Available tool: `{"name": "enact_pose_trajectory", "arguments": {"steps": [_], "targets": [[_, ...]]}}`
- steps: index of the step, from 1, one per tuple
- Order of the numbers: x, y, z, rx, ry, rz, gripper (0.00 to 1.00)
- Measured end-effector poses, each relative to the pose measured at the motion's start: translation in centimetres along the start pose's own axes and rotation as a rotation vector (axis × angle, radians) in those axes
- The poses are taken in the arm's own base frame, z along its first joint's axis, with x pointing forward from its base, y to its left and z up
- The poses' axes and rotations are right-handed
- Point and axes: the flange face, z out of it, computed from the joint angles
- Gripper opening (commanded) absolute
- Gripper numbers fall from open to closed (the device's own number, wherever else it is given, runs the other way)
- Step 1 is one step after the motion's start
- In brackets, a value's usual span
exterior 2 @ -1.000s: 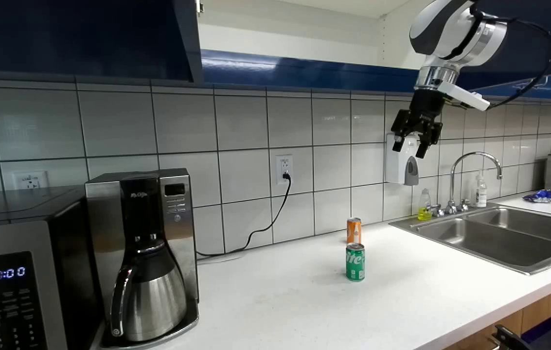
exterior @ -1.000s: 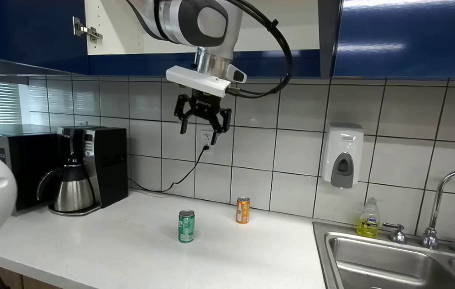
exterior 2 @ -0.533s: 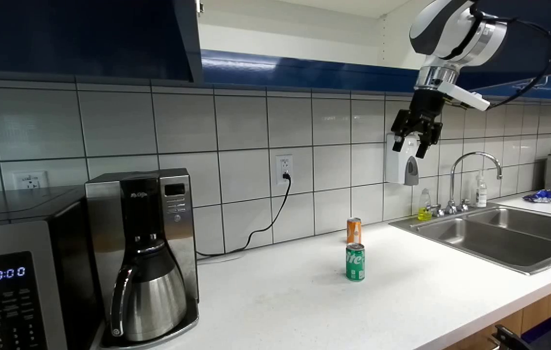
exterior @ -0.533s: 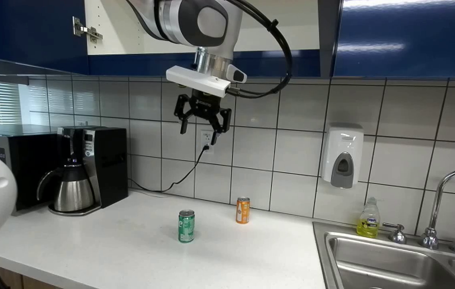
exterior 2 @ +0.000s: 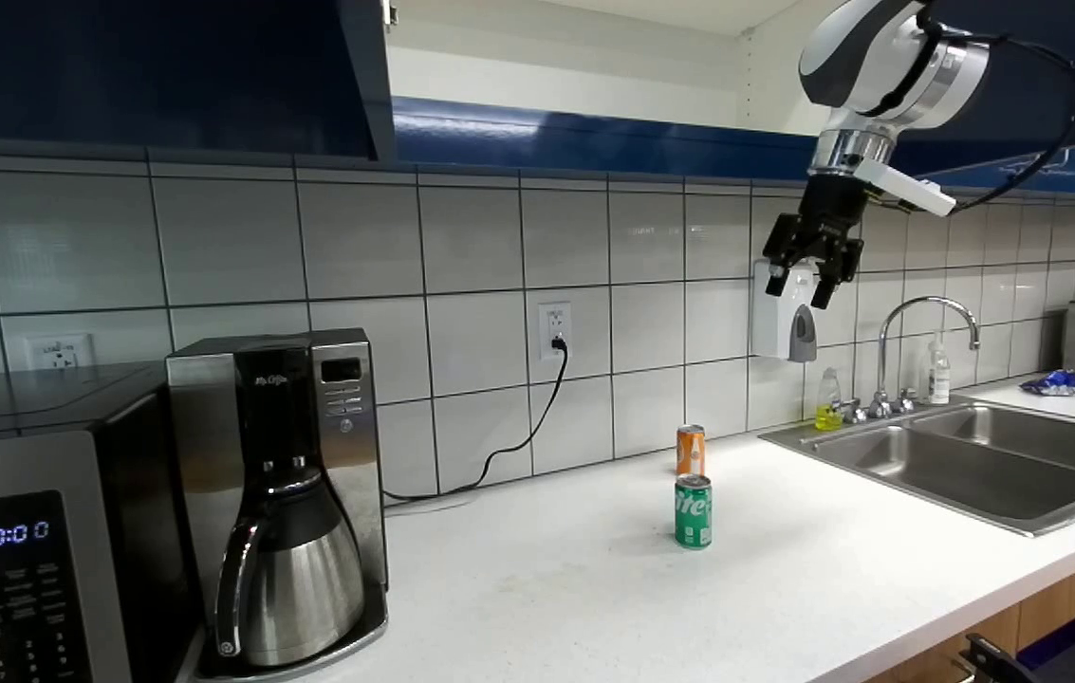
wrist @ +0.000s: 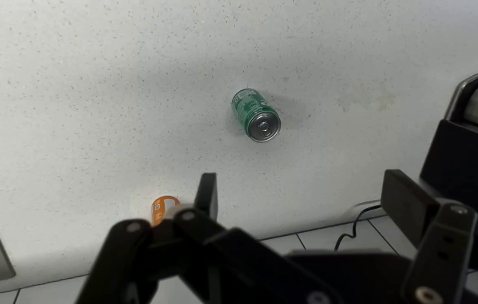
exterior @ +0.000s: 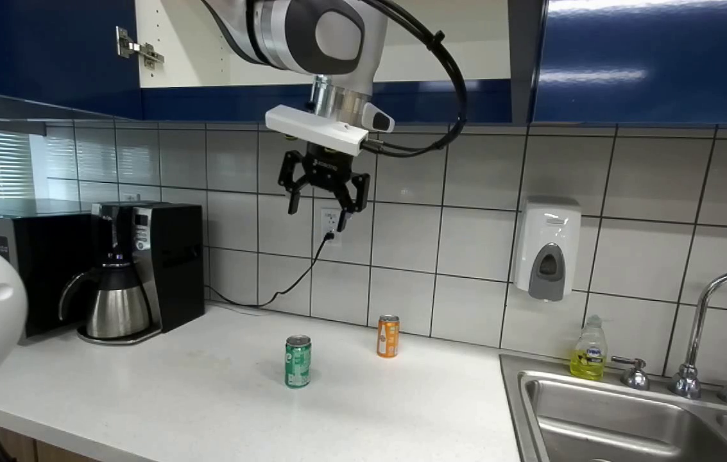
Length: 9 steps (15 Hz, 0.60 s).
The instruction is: Pick up the can of sprite and place it in the center of the cabinet above
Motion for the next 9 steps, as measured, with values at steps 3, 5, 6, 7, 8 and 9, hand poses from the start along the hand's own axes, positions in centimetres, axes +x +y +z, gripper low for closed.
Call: {"name": "enact_pose_trajectory", "arguments": {"steps": [3, 5, 6, 7, 8, 9], "targets": [[0.0, 0.0, 0.1, -0.002, -0.003, 0.001, 1.00], [0.0, -0.1, 0.3, -0.003, -0.007, 0.000, 1.00], [0.0, -0.2, 0.4, -0.003, -0.010, -0.001, 1.00], [0.0, -0.3, 0.6, -0.003, -0.014, -0.004, 1.00], [0.0, -0.5, 0.9, -0.003, -0.019, -0.007, 1.00], [0.1, -0.6, 1.4, -0.005, -0.024, -0.011, 1.00]]}}
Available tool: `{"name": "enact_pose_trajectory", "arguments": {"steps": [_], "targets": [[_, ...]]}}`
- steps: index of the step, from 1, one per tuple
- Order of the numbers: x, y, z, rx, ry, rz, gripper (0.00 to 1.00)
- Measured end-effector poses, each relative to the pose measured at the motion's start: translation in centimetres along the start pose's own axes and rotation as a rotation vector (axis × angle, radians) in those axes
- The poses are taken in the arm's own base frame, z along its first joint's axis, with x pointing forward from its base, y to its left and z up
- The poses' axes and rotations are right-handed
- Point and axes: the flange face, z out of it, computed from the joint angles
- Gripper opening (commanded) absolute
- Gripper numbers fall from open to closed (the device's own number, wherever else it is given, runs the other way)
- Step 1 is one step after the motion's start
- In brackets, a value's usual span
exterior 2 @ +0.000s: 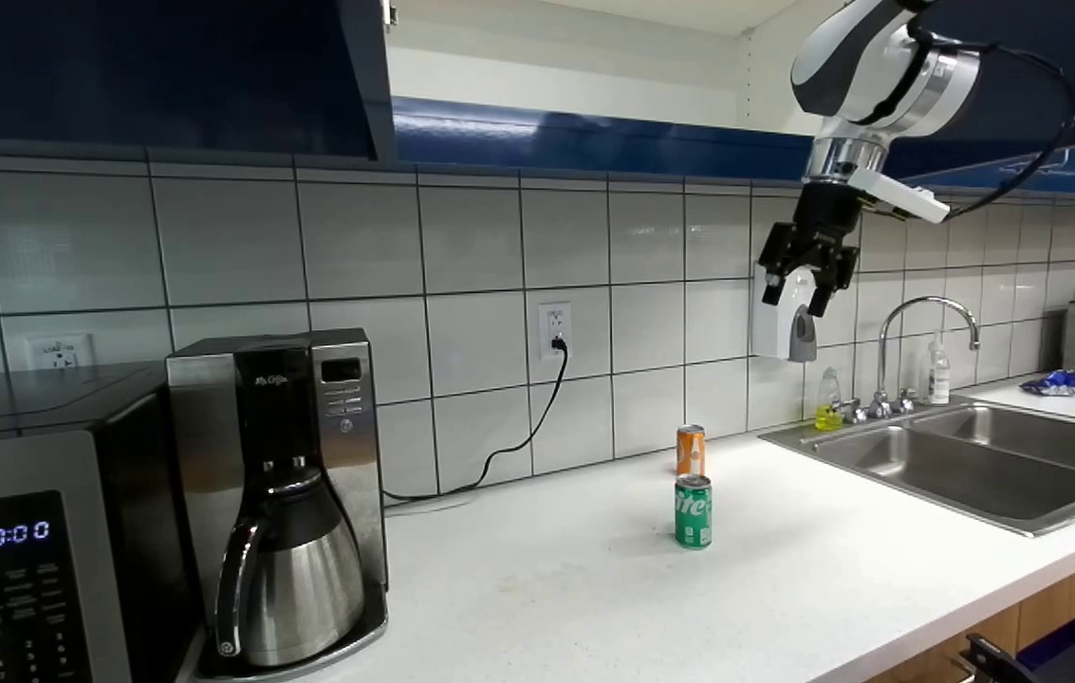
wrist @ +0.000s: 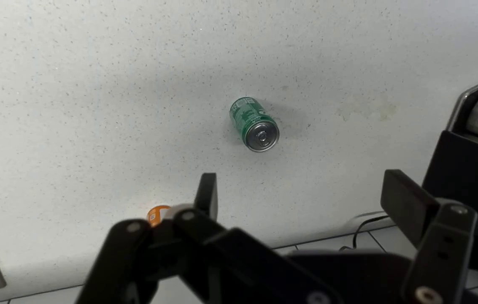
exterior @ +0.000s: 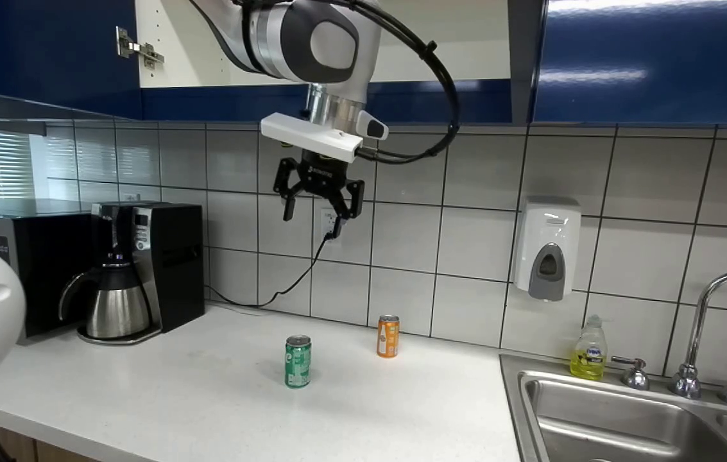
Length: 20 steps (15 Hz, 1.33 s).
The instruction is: Pick up the can of sprite and place it in the center of the cabinet above
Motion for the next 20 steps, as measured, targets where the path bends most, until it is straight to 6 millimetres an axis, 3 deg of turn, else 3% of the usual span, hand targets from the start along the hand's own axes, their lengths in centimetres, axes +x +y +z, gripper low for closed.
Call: {"name": "enact_pose_trajectory", "arguments": {"steps": [11, 20], "targets": [[1.4, -0.8, 7.3, -0.067, -0.013, -0.028, 1.00], [1.5, -1.4, 13.2, -0.107, -0.031, -0.050, 1.00]]}}
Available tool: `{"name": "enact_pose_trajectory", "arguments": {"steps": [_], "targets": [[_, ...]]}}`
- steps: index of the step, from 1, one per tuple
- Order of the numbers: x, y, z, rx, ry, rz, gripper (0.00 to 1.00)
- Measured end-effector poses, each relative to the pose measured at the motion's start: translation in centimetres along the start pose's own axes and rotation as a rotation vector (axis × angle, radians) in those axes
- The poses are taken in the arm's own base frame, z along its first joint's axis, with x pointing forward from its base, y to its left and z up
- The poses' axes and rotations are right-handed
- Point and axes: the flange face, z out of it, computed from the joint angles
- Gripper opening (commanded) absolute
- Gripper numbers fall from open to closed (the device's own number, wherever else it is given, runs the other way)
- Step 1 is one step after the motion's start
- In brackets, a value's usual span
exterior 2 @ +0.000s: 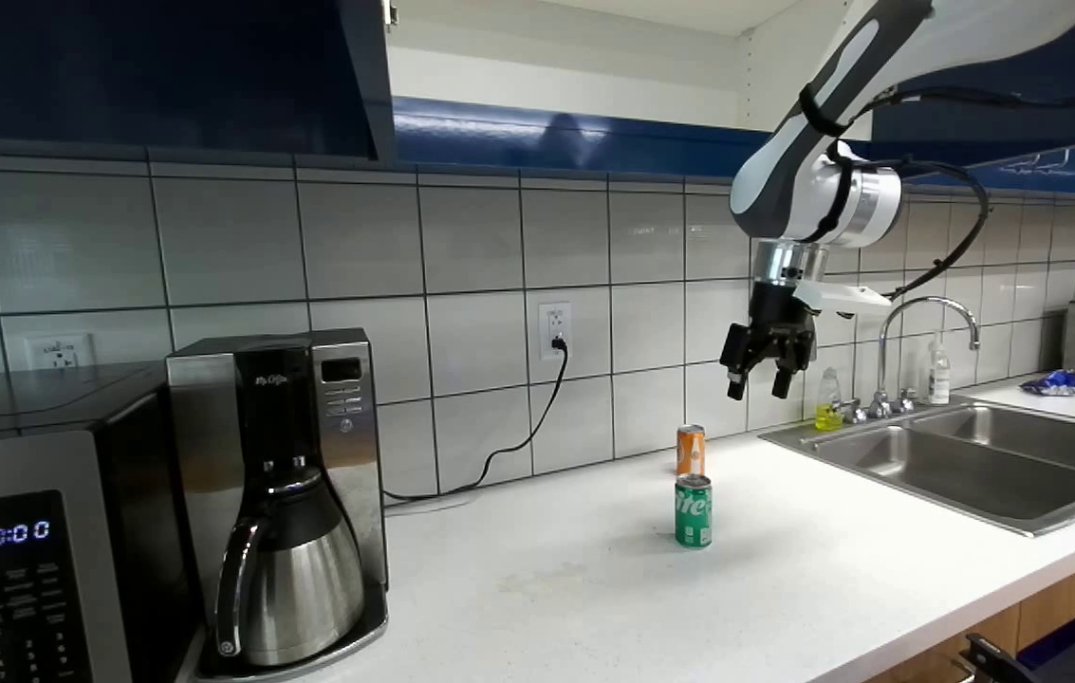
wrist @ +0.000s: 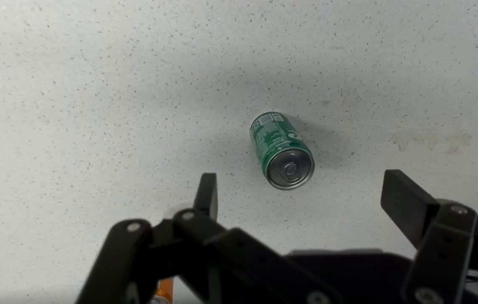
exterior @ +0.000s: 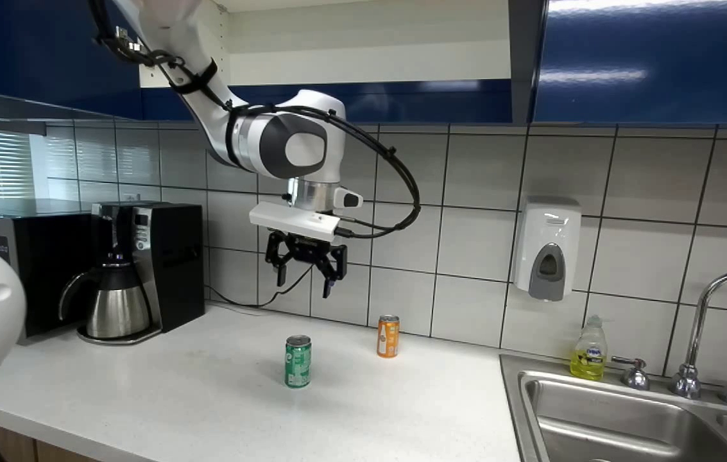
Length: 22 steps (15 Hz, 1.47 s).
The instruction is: Pick up the can of sprite and place it in the center of the cabinet above
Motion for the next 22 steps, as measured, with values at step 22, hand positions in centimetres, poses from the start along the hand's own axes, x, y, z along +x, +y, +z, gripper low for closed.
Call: {"name": "enact_pose_trajectory", "arguments": {"steps": [22], "targets": [[0.0, -1.6, 13.4, -0.014, 0.051, -0.094, 1.00]]}}
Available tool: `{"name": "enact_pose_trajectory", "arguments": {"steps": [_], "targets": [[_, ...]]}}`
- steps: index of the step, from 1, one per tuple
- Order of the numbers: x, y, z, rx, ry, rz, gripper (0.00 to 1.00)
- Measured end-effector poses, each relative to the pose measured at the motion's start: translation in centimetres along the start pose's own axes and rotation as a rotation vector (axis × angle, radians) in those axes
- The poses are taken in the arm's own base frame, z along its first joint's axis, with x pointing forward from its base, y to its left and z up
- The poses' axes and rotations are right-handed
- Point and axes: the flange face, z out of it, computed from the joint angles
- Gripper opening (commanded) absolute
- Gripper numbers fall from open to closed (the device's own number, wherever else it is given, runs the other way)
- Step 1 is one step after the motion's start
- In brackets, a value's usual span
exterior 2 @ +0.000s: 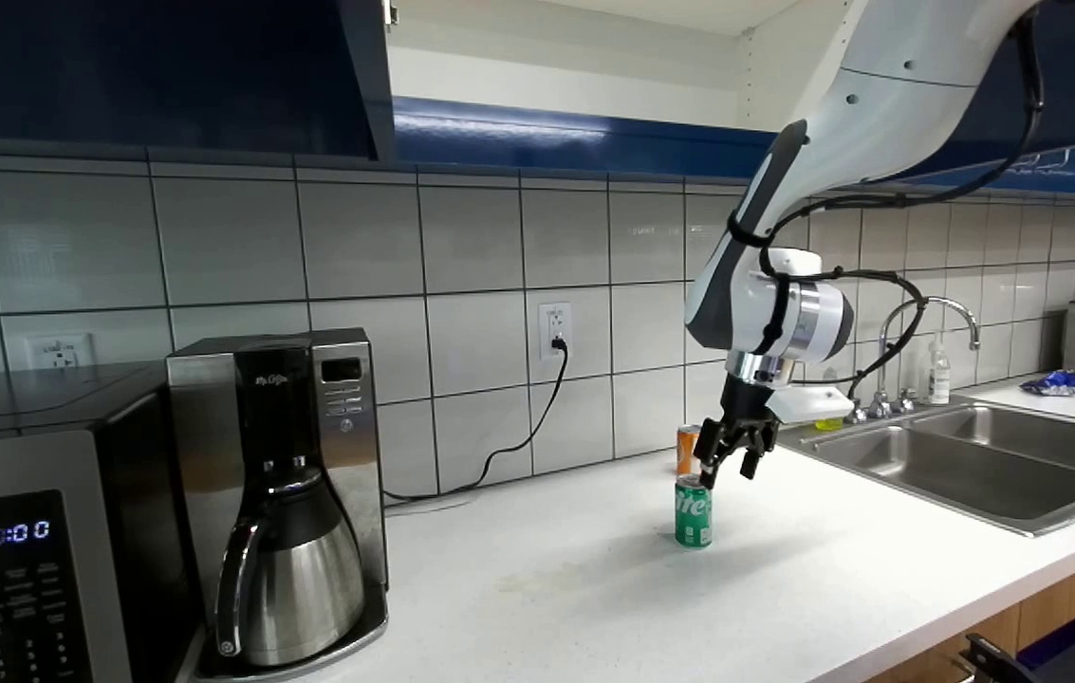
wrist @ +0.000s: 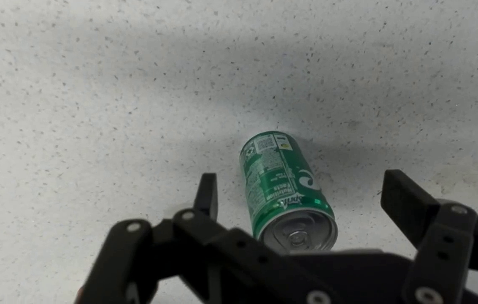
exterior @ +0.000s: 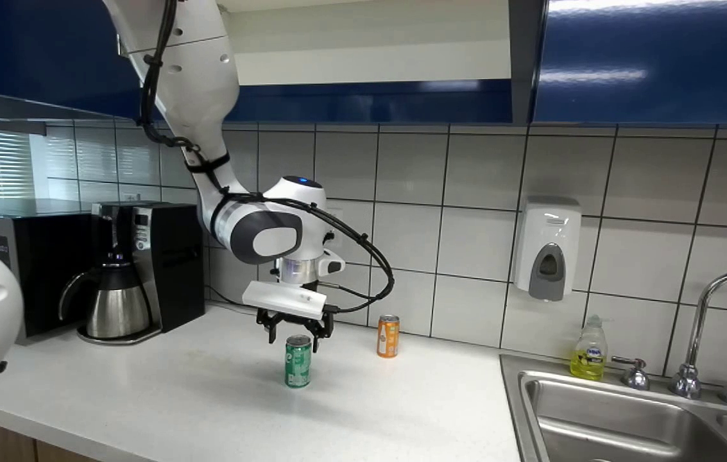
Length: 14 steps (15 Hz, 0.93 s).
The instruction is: Pick up the can of sprite and place it in the center of the cabinet above
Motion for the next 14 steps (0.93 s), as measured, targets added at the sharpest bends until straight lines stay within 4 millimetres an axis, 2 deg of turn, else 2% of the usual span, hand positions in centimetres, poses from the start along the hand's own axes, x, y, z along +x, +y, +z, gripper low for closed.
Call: {"name": "enact_pose_trajectory", "arguments": {"steps": [5, 14], "targets": [[0.4, 0.1, 1.4, -0.017, 0.016, -0.004, 1.00], [1.9, -1.1, 3.1, -0.016, 0.057, -0.022, 1.00]]}}
